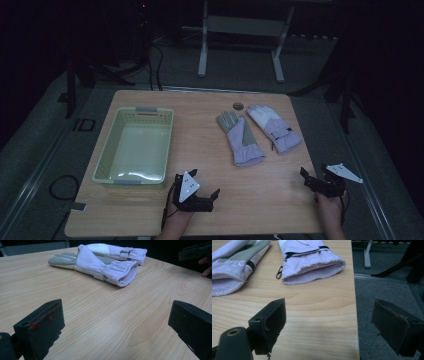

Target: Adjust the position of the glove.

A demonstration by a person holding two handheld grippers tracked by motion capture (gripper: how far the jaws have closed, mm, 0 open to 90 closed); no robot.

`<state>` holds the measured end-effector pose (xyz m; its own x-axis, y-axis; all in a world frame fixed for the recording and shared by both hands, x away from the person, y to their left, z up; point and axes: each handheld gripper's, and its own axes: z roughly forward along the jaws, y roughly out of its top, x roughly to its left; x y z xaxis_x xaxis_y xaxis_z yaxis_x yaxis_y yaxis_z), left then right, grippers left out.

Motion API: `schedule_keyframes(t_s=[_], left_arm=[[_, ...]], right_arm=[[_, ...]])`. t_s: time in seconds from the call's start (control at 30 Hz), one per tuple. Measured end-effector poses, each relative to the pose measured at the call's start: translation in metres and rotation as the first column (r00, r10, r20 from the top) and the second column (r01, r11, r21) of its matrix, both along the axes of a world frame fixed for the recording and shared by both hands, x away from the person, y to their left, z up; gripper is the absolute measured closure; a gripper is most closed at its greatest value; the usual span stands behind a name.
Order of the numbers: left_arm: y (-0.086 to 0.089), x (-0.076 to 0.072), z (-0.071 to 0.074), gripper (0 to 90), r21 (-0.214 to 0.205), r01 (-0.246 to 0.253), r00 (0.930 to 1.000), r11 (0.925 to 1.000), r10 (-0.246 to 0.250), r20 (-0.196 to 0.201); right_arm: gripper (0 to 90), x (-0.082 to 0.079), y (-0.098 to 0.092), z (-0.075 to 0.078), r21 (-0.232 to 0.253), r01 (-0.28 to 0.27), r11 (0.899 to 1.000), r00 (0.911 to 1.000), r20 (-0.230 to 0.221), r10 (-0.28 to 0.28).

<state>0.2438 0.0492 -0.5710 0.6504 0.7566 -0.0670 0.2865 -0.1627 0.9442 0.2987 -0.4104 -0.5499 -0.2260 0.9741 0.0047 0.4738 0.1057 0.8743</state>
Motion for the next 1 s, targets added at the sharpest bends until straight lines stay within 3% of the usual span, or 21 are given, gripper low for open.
schedule_keyframes(t_s=[0.2, 0.23, 0.3, 0.43, 0.53, 0.57, 0.6, 0.63, 0.9, 0.93, 1.0], left_arm=[[0.000, 0.000, 0.000, 0.6, 0.002, 0.001, 1.0000, 1.0000, -0.001, 0.000], [-0.001, 0.000, 0.000, 0.6, 0.004, 0.001, 1.0000, 1.0000, -0.001, 0.000], [0.000, 0.000, 0.000, 0.6, 0.004, 0.002, 1.0000, 1.0000, -0.002, 0.001], [-0.001, 0.000, 0.000, 0.6, 0.005, 0.002, 1.0000, 1.0000, -0.002, 0.002], [-0.001, 0.000, 0.000, 0.6, 0.006, 0.003, 1.0000, 1.0000, -0.003, 0.002], [-0.001, 0.000, 0.000, 0.6, 0.005, 0.004, 1.0000, 1.0000, -0.004, 0.001], [-0.001, 0.000, 0.000, 0.6, 0.004, 0.006, 1.0000, 1.0000, -0.006, 0.001], [-0.001, 0.000, 0.000, 0.6, 0.005, 0.007, 1.0000, 1.0000, -0.007, 0.002], [-0.001, 0.000, 0.000, 0.6, 0.003, 0.012, 0.9999, 0.9999, -0.012, 0.000], [-0.001, 0.000, 0.000, 0.6, 0.000, 0.012, 0.9999, 0.9999, -0.012, 0.000], [-0.001, -0.001, 0.000, 0.6, 0.001, 0.014, 0.9999, 0.9999, -0.014, 0.000]], right_arm=[[11.8, -0.001, 0.000, 0.003, 0.002, -0.011, 1.000, 0.9994, -0.034, 0.011], [11.7, -0.001, -0.005, 0.008, 0.058, -0.016, 0.998, 0.9982, -0.057, 0.020], [11.4, 0.001, -0.008, 0.013, 0.077, -0.018, 0.997, 0.9974, -0.068, 0.023], [13.0, -0.002, -0.008, 0.024, 0.035, 0.021, 0.999, 0.9986, -0.049, -0.019], [13.2, 0.001, -0.012, 0.034, 0.084, -0.039, 0.996, 0.9916, -0.120, 0.049], [13.2, 0.004, -0.011, 0.039, 0.091, -0.059, 0.994, 0.9855, -0.153, 0.073], [13.2, 0.004, -0.011, 0.039, 0.091, -0.059, 0.994, 0.9855, -0.153, 0.073], [12.8, 0.006, -0.007, 0.045, 0.060, -0.076, 0.995, 0.9855, -0.147, 0.084], [11.7, 0.008, 0.009, 0.071, 0.081, -0.111, 0.990, 0.9870, -0.107, 0.120], [11.3, 0.009, 0.015, 0.080, 0.043, -0.124, 0.991, 0.9876, -0.092, 0.127], [11.0, 0.010, 0.019, 0.088, 0.045, -0.134, 0.990, 0.9873, -0.079, 0.138]])
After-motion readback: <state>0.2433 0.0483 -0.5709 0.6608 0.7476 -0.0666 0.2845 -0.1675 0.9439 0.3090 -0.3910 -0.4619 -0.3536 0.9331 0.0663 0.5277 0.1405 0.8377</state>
